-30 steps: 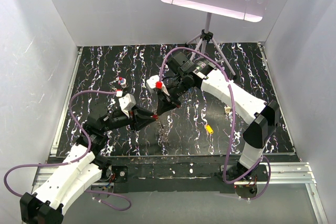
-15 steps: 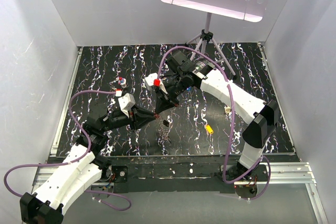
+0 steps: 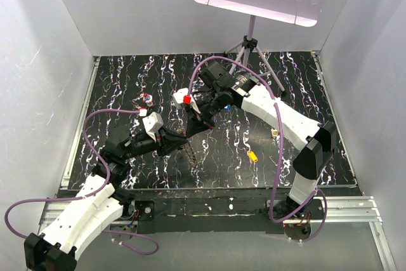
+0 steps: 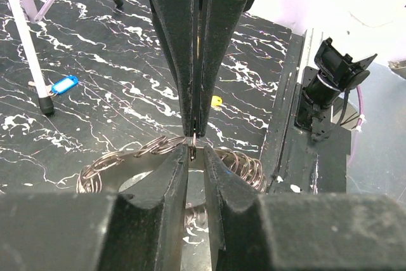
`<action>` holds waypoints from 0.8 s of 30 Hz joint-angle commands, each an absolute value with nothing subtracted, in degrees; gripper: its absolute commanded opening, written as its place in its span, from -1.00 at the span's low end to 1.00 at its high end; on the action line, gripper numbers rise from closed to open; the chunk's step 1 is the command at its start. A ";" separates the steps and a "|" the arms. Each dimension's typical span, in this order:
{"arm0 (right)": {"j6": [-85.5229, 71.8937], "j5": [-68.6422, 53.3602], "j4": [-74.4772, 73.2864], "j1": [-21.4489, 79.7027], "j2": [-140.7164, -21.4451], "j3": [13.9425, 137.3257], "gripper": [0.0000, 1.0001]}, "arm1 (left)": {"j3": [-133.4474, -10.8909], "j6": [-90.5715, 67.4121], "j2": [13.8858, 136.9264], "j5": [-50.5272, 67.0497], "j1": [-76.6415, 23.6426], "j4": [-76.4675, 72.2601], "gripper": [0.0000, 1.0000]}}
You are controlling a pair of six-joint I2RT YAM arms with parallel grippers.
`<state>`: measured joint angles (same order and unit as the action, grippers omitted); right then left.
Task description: Put the keys on the keyring
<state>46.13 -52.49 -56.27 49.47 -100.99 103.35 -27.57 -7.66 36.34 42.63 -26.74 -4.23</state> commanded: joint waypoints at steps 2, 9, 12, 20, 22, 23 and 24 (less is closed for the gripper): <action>44.65 -53.70 -53.44 50.01 -100.81 104.15 -0.97 | -28.04 -7.21 35.86 41.05 -26.89 -3.52 -0.69; 44.03 -53.70 -52.91 50.10 -100.81 103.62 -0.97 | -28.13 -6.94 35.77 40.43 -26.89 -3.25 -0.83; 43.86 -53.61 -52.74 50.19 -100.72 103.36 -0.97 | -28.04 -6.86 35.51 39.99 -26.89 -3.08 -0.89; 43.42 -53.09 -52.03 50.27 -100.46 102.48 -0.97 | -27.86 -7.29 34.45 39.29 -26.89 -3.34 -0.70; 43.16 -53.09 -51.94 50.27 -100.46 102.39 -0.97 | -27.86 -7.29 34.37 39.29 -26.89 -3.43 -0.70; 43.07 -53.00 -51.86 50.27 -100.46 102.48 -0.97 | -27.86 -7.29 34.45 39.46 -26.89 -3.51 -0.70; 42.98 -53.09 -51.86 50.27 -100.46 102.48 -0.97 | -27.95 -7.38 34.45 39.64 -26.89 -3.52 -0.70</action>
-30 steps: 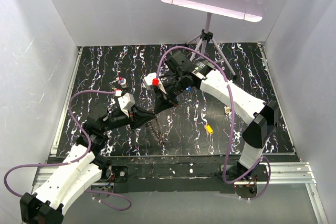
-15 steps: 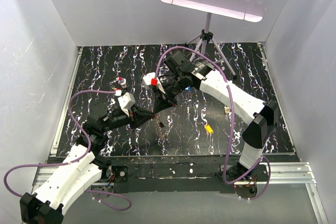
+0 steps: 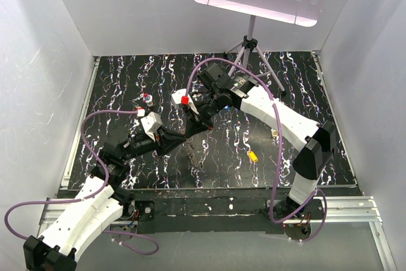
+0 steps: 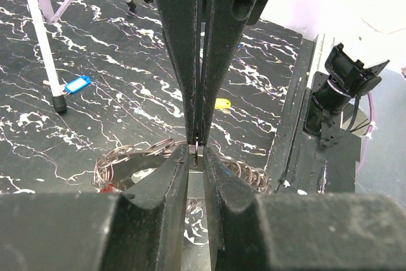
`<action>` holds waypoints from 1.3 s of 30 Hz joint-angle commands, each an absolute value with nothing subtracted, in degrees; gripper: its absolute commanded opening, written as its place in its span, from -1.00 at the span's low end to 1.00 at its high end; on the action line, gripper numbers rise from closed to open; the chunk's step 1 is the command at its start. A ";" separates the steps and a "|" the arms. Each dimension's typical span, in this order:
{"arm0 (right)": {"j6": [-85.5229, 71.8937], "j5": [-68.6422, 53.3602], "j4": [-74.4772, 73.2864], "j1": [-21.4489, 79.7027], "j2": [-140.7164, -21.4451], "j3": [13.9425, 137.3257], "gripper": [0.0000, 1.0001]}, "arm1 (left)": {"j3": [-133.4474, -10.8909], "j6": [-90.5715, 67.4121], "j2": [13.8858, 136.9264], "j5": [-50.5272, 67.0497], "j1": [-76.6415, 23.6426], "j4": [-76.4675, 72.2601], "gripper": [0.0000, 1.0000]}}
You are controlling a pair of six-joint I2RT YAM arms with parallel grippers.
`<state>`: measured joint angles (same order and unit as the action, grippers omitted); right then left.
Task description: Put the keys on the keyring
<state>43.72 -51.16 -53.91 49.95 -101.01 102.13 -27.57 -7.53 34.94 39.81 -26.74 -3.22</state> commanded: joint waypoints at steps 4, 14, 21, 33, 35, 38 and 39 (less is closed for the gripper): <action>42.54 -53.26 -51.77 50.27 -100.46 102.83 -0.97 | -28.04 -7.38 35.15 40.34 -26.89 -3.52 -0.69; 41.84 -53.44 -51.50 50.27 -100.37 102.83 -0.97 | -28.56 -7.29 36.47 40.87 -26.89 -2.90 -0.72; 41.57 -53.79 -51.24 50.27 -100.55 102.66 -0.97 | -28.48 -6.86 36.04 40.69 -26.89 -2.81 -1.00; 38.58 -55.28 -51.15 49.75 -98.97 102.57 -0.61 | -27.51 -6.77 30.58 34.72 -26.89 -0.27 -1.00; 38.58 -55.98 -52.03 49.13 -98.09 102.74 -0.40 | -28.30 -5.81 31.20 35.59 -26.89 2.00 -1.00; 39.11 -57.39 -54.04 47.56 -96.42 103.09 -0.19 | -29.09 -3.96 31.99 36.91 -26.89 3.69 -1.00; 39.55 -57.74 -54.40 47.11 -95.89 102.92 -0.13 | -29.18 -3.35 31.82 37.35 -26.89 4.13 -1.00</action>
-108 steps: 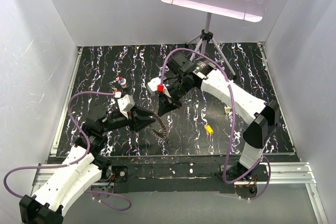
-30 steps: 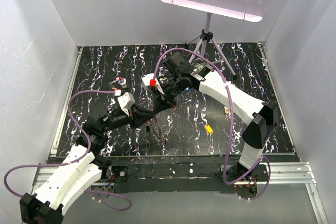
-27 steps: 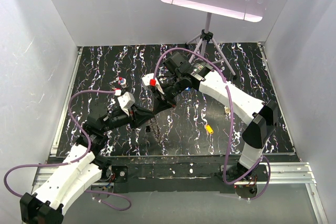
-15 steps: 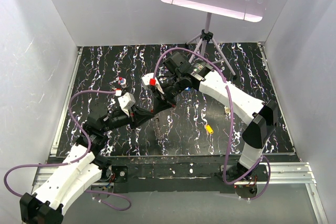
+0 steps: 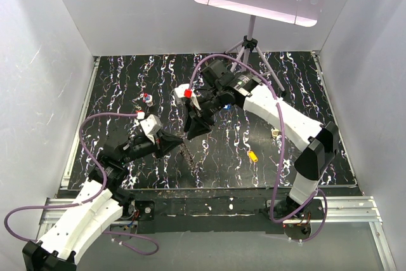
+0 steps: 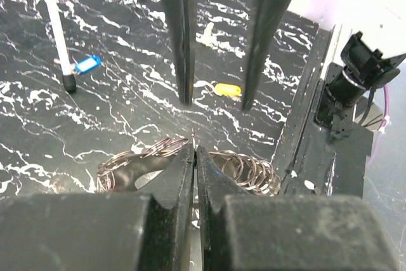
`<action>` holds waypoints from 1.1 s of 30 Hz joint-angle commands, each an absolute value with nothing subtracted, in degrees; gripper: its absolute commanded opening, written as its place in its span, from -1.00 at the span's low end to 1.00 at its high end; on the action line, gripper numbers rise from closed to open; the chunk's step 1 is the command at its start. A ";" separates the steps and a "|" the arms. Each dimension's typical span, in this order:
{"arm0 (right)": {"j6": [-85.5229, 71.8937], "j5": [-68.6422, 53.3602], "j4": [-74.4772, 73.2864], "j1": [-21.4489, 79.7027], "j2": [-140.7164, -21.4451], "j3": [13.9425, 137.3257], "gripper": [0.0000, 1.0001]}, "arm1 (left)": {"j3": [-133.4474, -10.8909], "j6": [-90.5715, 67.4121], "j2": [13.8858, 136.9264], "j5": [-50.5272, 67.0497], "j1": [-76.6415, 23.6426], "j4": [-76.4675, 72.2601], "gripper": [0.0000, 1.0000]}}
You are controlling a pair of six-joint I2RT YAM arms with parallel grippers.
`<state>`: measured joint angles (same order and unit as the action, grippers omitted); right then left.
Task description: Put the keys on the keyring
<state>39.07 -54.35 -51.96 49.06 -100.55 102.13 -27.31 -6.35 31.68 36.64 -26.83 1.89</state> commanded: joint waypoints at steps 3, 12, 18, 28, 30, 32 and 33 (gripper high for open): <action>41.65 -58.36 -56.68 45.27 -94.14 102.22 -0.10 | -29.18 -1.15 31.38 38.67 -26.89 5.01 -1.00; 50.18 -61.17 -62.58 44.30 -89.83 96.16 -0.09 | -27.77 3.16 29.35 43.94 -26.89 3.34 -1.00; 49.58 -58.11 -61.35 44.30 -88.51 93.34 -0.07 | -27.69 2.81 29.53 44.65 -26.89 2.81 -1.00; 44.38 -57.99 -57.30 44.21 -88.68 90.00 0.24 | -27.69 2.64 29.62 45.26 -26.89 2.55 -1.00; 46.22 -61.16 -58.44 44.99 -89.99 91.22 0.24 | -27.77 2.20 29.97 45.35 -26.89 2.20 -1.00; 47.46 -60.04 -59.32 46.92 -91.40 93.07 0.22 | -27.77 1.76 30.23 45.61 -26.89 1.93 -1.00; 47.81 -58.81 -59.59 48.24 -92.36 93.86 0.22 | -27.77 1.50 30.32 45.88 -26.89 1.76 -1.00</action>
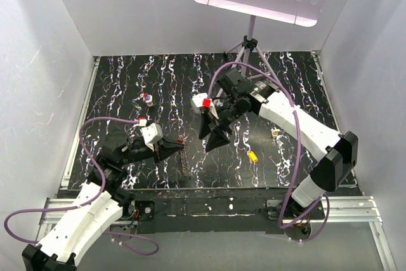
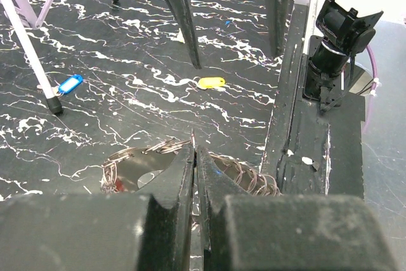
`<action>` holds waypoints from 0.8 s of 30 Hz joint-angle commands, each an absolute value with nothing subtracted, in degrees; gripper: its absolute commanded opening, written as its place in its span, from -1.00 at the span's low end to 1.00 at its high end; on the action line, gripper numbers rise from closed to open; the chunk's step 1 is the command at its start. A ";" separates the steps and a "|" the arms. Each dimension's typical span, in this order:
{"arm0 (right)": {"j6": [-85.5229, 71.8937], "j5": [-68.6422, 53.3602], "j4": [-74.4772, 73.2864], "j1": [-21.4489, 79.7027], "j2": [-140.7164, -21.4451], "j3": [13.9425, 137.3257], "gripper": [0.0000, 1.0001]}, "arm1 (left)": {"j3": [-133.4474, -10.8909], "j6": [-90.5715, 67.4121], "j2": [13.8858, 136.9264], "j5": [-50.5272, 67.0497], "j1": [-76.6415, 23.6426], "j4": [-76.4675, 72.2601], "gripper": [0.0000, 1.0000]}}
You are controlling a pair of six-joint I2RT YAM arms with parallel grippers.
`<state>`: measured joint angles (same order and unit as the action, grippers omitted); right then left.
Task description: Put the keys on the keyring
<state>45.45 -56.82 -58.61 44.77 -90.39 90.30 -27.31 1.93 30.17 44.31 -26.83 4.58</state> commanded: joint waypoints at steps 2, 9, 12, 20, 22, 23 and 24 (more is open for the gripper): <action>48.16 -57.05 -59.94 50.44 -93.95 96.23 0.20 | -27.60 0.88 30.58 46.58 -26.89 0.88 -1.00; 47.72 -55.99 -62.40 52.21 -96.77 102.30 0.02 | -26.72 3.07 29.36 51.58 -26.89 0.35 -1.00; 48.43 -56.16 -63.28 52.03 -94.93 101.78 -0.01 | -25.75 4.83 27.78 53.69 -26.98 -1.39 -1.00; 48.78 -58.00 -64.42 52.03 -94.22 101.34 -0.06 | -25.40 6.24 27.25 54.93 -26.89 -1.76 -1.00; 48.69 -58.71 -64.77 52.03 -94.92 102.04 -0.10 | -25.31 6.07 27.42 54.84 -26.89 -1.93 -1.00; 48.69 -59.06 -64.95 52.12 -95.18 102.48 -0.10 | -25.23 5.98 27.33 54.76 -26.89 -2.02 -1.00; 48.60 -59.50 -65.13 52.21 -95.36 102.83 -0.13 | -25.22 5.80 27.42 54.76 -26.89 -2.11 -1.00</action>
